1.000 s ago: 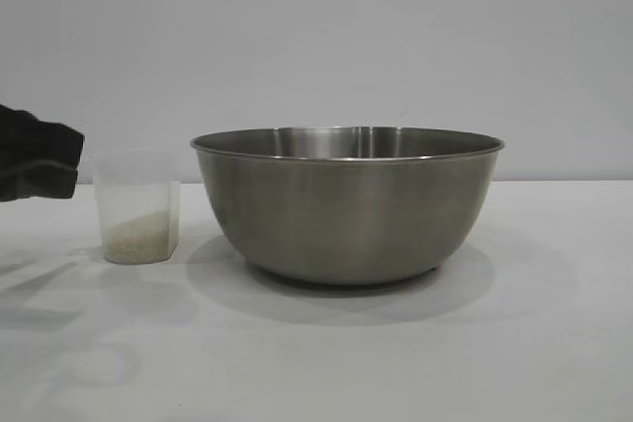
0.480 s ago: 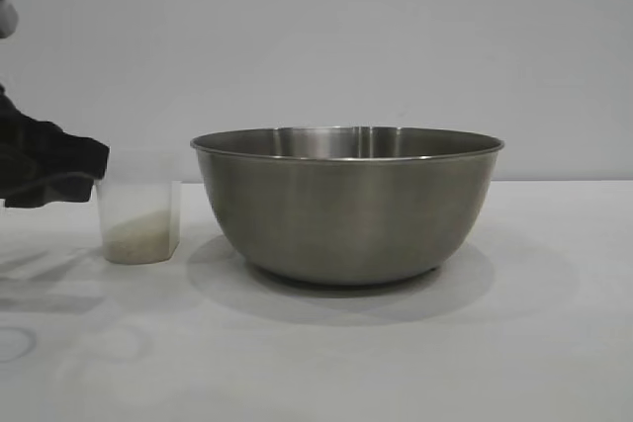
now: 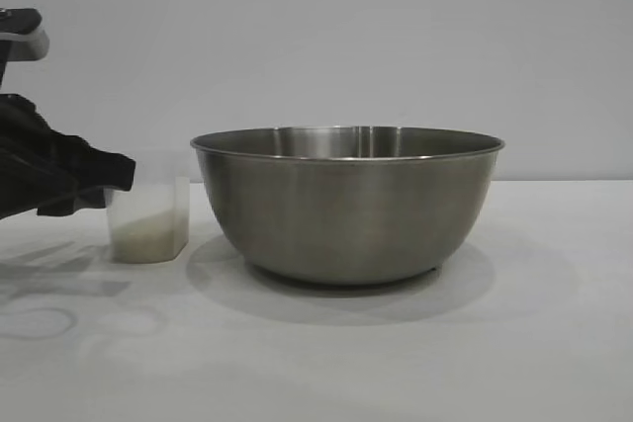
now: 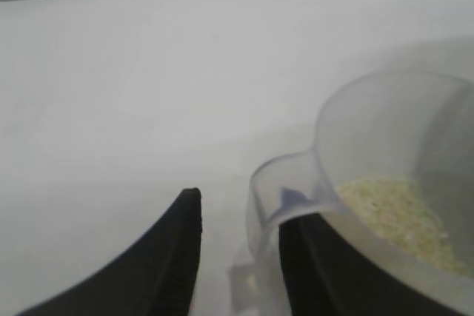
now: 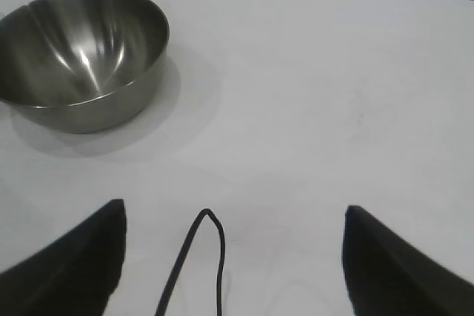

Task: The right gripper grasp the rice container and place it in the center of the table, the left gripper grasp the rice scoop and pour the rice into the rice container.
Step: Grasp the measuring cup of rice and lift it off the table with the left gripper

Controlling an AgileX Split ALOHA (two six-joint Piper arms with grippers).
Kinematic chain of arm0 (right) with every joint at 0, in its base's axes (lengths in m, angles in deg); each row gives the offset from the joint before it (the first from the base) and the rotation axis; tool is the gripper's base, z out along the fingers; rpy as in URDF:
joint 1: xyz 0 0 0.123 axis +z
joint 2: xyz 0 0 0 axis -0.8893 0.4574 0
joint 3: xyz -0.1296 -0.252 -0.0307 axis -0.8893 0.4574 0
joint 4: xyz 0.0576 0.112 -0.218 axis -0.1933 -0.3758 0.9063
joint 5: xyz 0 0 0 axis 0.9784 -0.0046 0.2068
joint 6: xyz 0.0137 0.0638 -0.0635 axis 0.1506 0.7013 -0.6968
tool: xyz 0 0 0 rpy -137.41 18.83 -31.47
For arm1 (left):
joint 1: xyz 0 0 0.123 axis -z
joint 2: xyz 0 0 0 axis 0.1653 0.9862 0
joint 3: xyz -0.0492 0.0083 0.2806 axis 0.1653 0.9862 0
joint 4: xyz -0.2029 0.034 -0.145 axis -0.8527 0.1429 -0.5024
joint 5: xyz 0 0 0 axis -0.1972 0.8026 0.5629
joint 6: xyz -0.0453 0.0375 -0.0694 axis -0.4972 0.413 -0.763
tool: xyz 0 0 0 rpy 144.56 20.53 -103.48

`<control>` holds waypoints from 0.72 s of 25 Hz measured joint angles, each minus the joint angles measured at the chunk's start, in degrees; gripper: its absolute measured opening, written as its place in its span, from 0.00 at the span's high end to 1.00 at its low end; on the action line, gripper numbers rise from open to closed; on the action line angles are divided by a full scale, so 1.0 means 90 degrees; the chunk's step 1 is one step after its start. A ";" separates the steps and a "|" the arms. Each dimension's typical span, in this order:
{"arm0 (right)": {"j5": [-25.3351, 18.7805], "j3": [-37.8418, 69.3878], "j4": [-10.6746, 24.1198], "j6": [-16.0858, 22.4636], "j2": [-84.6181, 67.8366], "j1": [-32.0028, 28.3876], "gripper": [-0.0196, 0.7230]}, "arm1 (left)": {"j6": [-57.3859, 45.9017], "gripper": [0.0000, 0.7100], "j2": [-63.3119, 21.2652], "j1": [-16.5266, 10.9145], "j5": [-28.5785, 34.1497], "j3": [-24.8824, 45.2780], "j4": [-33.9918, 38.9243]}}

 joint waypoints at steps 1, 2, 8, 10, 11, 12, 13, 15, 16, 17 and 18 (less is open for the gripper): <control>0.0000 0.0000 0.0000 0.0000 0.0000 0.0000 0.28 | 0.0051 0.67 0.0000 0.0000 0.0000 -0.0037 0.0000; 0.0000 0.0000 -0.0003 0.0000 0.0000 0.0000 0.28 | 0.0080 0.67 0.0000 0.0000 0.0000 -0.0073 0.0000; 0.0000 0.0000 -0.0003 0.0000 0.0000 0.0000 0.28 | 0.0402 1.00 0.0011 0.0000 0.0000 -0.0153 0.0000; 0.0000 0.0000 -0.0003 0.0000 0.0000 0.0000 0.28 | 0.0574 1.00 0.0011 0.0000 0.0000 -0.0153 0.0000; 0.0000 0.0000 -0.0003 0.0000 0.0000 0.0000 0.28 | 0.0645 1.00 -0.0004 0.0000 0.0000 -0.0153 0.0000; 0.0000 0.0000 -0.0003 0.0000 0.0000 0.0000 0.28 | 0.0681 1.00 -0.0033 0.0000 0.0013 -0.0153 0.0000; 0.0000 0.0000 -0.0003 0.0000 0.0000 0.0000 0.28 | 0.0740 1.00 -0.0099 0.0000 0.0041 -0.0153 0.0000; 0.0000 0.0000 -0.0003 0.0000 0.0000 0.0000 0.28 | 0.0910 1.00 -0.0287 0.0000 0.0053 -0.0153 0.0000; 0.0000 0.0000 -0.0003 0.0000 0.0000 0.0000 0.28 | 0.1018 1.00 -0.0385 0.0000 0.0053 -0.0153 0.0000; 0.0000 0.0000 -0.0003 0.0000 0.0000 0.0000 0.28 | 0.1147 1.00 -0.0509 0.0000 0.0053 -0.0153 0.0000; 0.0000 0.0000 -0.0003 0.0000 0.0000 0.0000 0.28 | 0.1306 1.00 -0.0636 0.0000 0.0053 -0.0182 0.0000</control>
